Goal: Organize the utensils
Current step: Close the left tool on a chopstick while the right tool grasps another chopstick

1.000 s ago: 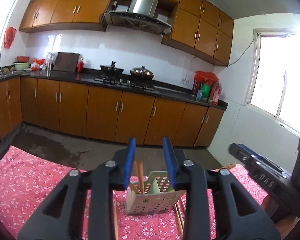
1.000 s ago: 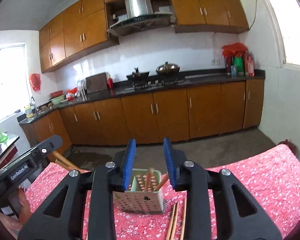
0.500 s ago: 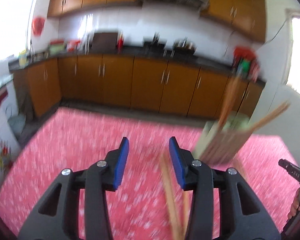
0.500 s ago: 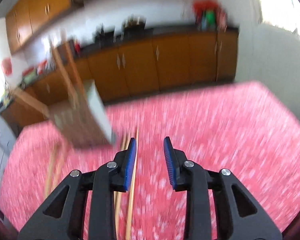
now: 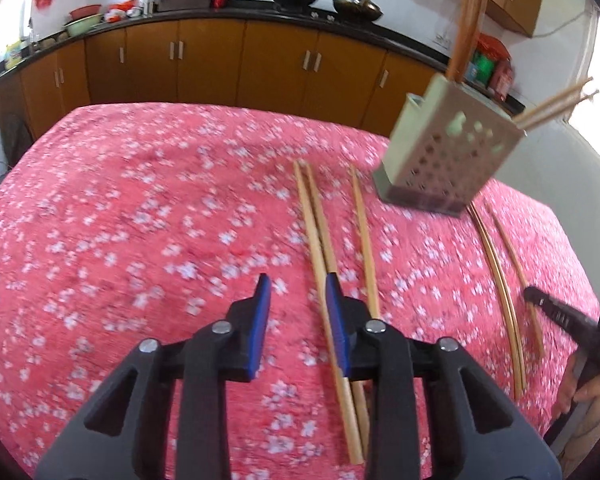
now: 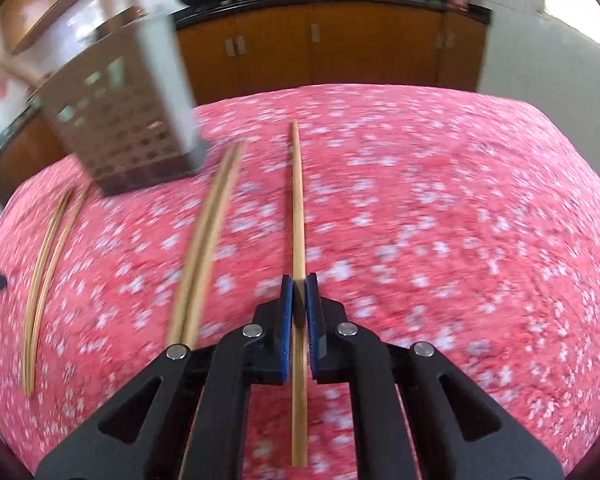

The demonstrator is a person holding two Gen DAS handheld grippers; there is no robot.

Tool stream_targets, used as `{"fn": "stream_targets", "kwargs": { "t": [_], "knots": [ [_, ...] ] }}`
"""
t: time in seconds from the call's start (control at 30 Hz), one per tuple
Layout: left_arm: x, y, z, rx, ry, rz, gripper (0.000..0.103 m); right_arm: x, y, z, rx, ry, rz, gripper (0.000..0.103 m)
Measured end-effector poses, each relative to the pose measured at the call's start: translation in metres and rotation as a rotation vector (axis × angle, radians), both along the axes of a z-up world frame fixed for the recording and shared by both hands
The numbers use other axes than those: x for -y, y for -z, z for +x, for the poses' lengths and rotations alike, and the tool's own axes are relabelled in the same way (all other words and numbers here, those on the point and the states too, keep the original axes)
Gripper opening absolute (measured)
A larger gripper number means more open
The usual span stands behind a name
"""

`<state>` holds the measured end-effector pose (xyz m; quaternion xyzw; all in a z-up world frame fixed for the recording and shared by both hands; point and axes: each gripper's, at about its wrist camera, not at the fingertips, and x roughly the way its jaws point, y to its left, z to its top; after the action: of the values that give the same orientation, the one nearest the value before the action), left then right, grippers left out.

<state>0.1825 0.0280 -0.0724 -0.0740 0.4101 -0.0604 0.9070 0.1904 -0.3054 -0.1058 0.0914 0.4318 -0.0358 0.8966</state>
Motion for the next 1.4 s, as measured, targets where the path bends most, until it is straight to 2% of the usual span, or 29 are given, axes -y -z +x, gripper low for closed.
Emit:
{"fn": "stream_targets", "kwargs": {
  "t": [0.2, 0.5, 0.57, 0.67, 0.87, 1.0, 1.17, 1.4],
  "knots": [
    [0.02, 0.016, 0.002, -0.053, 0.042, 0.052, 0.014, 0.011, 0.003, -0.013, 0.007, -0.008, -0.02, 0.008],
    [0.028, 0.028, 0.001, -0.057, 0.049, 0.116, 0.011, 0.005, 0.003, -0.019, 0.016, -0.048, -0.022, 0.008],
    [0.026, 0.028, 0.008, -0.057, 0.048, 0.137, 0.01, 0.0, 0.003, -0.021, 0.023, -0.064, -0.053, 0.008],
    [0.008, 0.028, 0.026, -0.06, -0.009, 0.138, 0.009, -0.001, 0.002, -0.017, 0.023, -0.071, -0.083, 0.008],
    [-0.038, 0.031, 0.049, -0.052, -0.096, 0.148, 0.012, 0.022, 0.004, -0.002, 0.027, 0.017, -0.107, 0.008],
    [-0.049, 0.032, 0.049, -0.04, -0.098, 0.112, 0.013, 0.027, 0.005, 0.001, 0.026, 0.035, -0.092, 0.008],
    [-0.05, 0.032, 0.052, -0.04, -0.097, 0.121, 0.013, 0.028, 0.006, 0.002, 0.027, 0.035, -0.081, 0.008],
    [-0.054, 0.033, 0.049, -0.039, -0.097, 0.09, 0.013, 0.029, 0.006, 0.0, 0.028, 0.036, -0.073, 0.008]
  ]
}}
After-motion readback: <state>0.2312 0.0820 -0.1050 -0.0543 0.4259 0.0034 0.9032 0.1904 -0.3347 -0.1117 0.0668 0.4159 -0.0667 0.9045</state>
